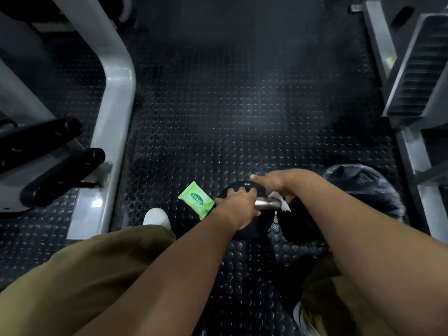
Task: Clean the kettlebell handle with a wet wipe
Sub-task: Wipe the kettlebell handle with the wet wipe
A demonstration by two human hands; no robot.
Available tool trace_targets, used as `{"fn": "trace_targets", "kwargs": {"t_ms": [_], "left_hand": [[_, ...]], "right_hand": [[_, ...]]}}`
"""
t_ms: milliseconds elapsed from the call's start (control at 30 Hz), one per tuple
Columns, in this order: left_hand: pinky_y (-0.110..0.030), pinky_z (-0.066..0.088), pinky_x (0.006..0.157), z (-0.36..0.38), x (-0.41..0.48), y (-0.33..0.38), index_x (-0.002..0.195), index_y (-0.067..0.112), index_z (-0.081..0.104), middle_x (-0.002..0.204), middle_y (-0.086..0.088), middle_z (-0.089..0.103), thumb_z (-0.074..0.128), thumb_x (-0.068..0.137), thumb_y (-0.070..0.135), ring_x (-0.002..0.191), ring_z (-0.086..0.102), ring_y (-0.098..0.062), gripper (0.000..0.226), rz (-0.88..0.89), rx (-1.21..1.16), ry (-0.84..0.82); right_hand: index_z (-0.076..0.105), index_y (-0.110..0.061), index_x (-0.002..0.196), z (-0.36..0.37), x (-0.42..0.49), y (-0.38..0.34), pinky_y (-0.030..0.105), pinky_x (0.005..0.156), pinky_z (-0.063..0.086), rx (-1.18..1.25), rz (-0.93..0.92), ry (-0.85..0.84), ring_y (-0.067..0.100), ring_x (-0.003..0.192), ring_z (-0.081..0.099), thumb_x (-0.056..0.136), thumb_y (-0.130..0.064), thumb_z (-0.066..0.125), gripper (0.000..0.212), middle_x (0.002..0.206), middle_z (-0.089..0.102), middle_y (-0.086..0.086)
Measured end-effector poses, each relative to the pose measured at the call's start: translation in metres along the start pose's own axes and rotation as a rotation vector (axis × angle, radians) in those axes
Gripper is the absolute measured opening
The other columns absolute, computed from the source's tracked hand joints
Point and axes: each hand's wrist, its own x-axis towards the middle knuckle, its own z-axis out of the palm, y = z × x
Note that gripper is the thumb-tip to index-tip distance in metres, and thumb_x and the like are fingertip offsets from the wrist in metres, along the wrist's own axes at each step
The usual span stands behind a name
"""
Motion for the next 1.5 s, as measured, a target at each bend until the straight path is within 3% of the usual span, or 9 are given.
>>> {"fn": "trace_targets", "kwargs": {"t_ms": [233, 333, 533, 667, 833, 1033, 1200, 1367, 1500], "left_hand": [[-0.078, 0.032, 0.108, 0.001, 0.002, 0.001, 0.150, 0.019, 0.034, 0.146, -0.011, 0.041, 0.059, 0.104, 0.044, 0.142, 0.031, -0.040, 0.058, -0.005, 0.006, -0.003], [-0.078, 0.033, 0.106, 0.002, 0.001, -0.001, 0.145, 0.019, 0.037, 0.142, -0.011, 0.043, 0.058, 0.104, 0.043, 0.138, 0.035, -0.040, 0.052, 0.015, 0.013, 0.016], [-0.079, 0.030, 0.109, -0.001, 0.001, 0.003, 0.154, 0.021, 0.033, 0.149, -0.010, 0.039, 0.059, 0.104, 0.043, 0.145, 0.029, -0.041, 0.061, -0.016, 0.000, -0.012], [-0.078, 0.025, 0.113, -0.007, 0.002, 0.008, 0.162, 0.027, 0.025, 0.159, -0.009, 0.031, 0.060, 0.104, 0.042, 0.152, 0.019, -0.041, 0.070, -0.055, -0.018, -0.073], [-0.078, 0.029, 0.110, -0.004, 0.000, 0.004, 0.156, 0.022, 0.032, 0.152, -0.011, 0.037, 0.059, 0.104, 0.043, 0.147, 0.027, -0.041, 0.062, -0.013, -0.016, -0.015], [-0.077, 0.034, 0.107, -0.003, -0.001, 0.003, 0.138, 0.018, 0.041, 0.145, -0.012, 0.043, 0.058, 0.104, 0.042, 0.142, 0.033, -0.041, 0.046, -0.008, 0.007, -0.018], [-0.078, 0.030, 0.109, -0.001, 0.003, 0.002, 0.153, 0.023, 0.033, 0.149, -0.012, 0.039, 0.059, 0.104, 0.043, 0.145, 0.028, -0.042, 0.059, -0.022, -0.006, -0.018], [-0.080, 0.027, 0.110, 0.002, 0.006, 0.000, 0.161, 0.027, 0.027, 0.154, -0.010, 0.036, 0.058, 0.104, 0.043, 0.147, 0.024, -0.041, 0.067, -0.015, -0.009, -0.013], [-0.080, 0.030, 0.108, 0.000, 0.002, 0.000, 0.152, 0.021, 0.032, 0.150, -0.012, 0.039, 0.058, 0.104, 0.043, 0.144, 0.029, -0.042, 0.058, 0.006, 0.002, 0.002]], "right_hand": [[0.044, -0.015, 0.153, 0.021, 0.009, 0.009, 0.049, 0.120, 0.026, -0.021, -0.056, 0.052, 0.033, 0.149, 0.031, 0.103, -0.067, 0.021, 0.076, 0.164, 0.029, 0.014], [0.046, -0.016, 0.152, 0.033, 0.016, 0.026, 0.047, 0.122, 0.018, 0.066, -0.072, 0.111, 0.031, 0.152, 0.027, 0.099, -0.073, 0.021, 0.082, 0.165, 0.030, 0.014], [0.050, -0.014, 0.148, 0.020, 0.003, 0.011, 0.047, 0.119, 0.025, -0.097, -0.077, 0.073, 0.032, 0.148, 0.034, 0.101, -0.069, 0.018, 0.079, 0.161, 0.036, 0.014], [0.065, -0.014, 0.119, 0.007, -0.007, -0.011, 0.040, 0.098, 0.040, -0.138, -0.076, -0.004, 0.025, 0.111, 0.052, 0.105, -0.063, 0.021, 0.067, 0.139, 0.054, 0.010], [0.045, -0.017, 0.152, 0.026, 0.015, 0.010, 0.050, 0.122, 0.020, 0.031, -0.074, 0.056, 0.032, 0.151, 0.028, 0.100, -0.072, 0.018, 0.081, 0.165, 0.029, 0.013], [0.037, -0.012, 0.156, 0.035, 0.013, 0.031, 0.047, 0.122, 0.019, 0.145, -0.057, 0.114, 0.033, 0.152, 0.026, 0.101, -0.071, 0.018, 0.083, 0.165, 0.027, 0.016], [0.047, -0.015, 0.150, 0.014, 0.001, 0.005, 0.049, 0.116, 0.033, -0.058, -0.056, 0.054, 0.033, 0.146, 0.036, 0.104, -0.065, 0.019, 0.073, 0.162, 0.034, 0.014], [0.058, -0.015, 0.139, 0.016, 0.007, -0.008, 0.045, 0.113, 0.033, -0.041, -0.050, 0.016, 0.030, 0.136, 0.045, 0.105, -0.063, 0.023, 0.068, 0.156, 0.043, 0.013], [0.040, -0.018, 0.155, 0.025, 0.019, 0.014, 0.051, 0.122, 0.019, 0.014, -0.066, 0.088, 0.032, 0.152, 0.025, 0.100, -0.073, 0.018, 0.081, 0.166, 0.026, 0.013]]}}
